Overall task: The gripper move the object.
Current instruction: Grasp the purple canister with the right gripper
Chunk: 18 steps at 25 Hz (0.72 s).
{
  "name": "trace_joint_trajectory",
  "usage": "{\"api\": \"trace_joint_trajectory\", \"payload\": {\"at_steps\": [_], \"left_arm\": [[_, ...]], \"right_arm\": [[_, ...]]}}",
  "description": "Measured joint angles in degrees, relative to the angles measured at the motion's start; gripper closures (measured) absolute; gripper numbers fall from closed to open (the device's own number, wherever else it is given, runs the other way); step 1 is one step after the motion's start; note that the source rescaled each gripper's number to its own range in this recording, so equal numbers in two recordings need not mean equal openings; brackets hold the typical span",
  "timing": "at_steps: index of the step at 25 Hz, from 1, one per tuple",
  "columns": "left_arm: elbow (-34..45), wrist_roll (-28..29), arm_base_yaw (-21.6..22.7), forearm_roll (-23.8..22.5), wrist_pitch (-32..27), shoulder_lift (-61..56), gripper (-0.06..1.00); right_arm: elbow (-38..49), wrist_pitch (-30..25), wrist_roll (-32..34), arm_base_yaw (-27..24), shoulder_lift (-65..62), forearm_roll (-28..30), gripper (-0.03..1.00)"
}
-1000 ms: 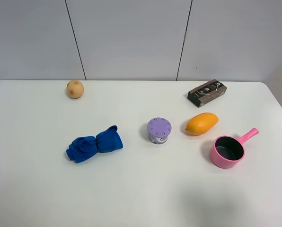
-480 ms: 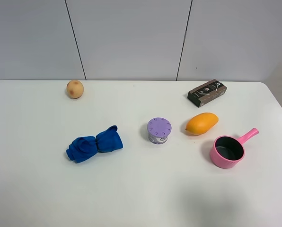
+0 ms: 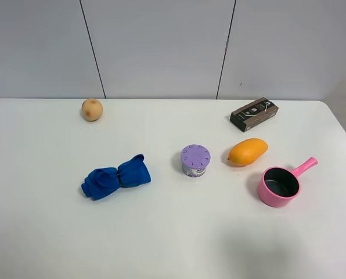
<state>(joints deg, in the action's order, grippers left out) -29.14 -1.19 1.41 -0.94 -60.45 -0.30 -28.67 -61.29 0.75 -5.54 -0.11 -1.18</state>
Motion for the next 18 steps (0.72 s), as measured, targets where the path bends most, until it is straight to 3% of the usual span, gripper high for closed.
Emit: {"api": "trace_joint_trajectory", "payload": {"at_steps": [11,18], "left_arm": [[0.0,-0.1,0.0,0.0,0.0,0.0,-0.06],[0.0,0.0,0.0,0.0,0.0,0.0,-0.06]], "right_arm": [[0.0,0.0,0.2,0.0,0.0,0.0,0.27],[-0.1,0.3,4.0,0.0,1.3,-0.4,0.27]]}}
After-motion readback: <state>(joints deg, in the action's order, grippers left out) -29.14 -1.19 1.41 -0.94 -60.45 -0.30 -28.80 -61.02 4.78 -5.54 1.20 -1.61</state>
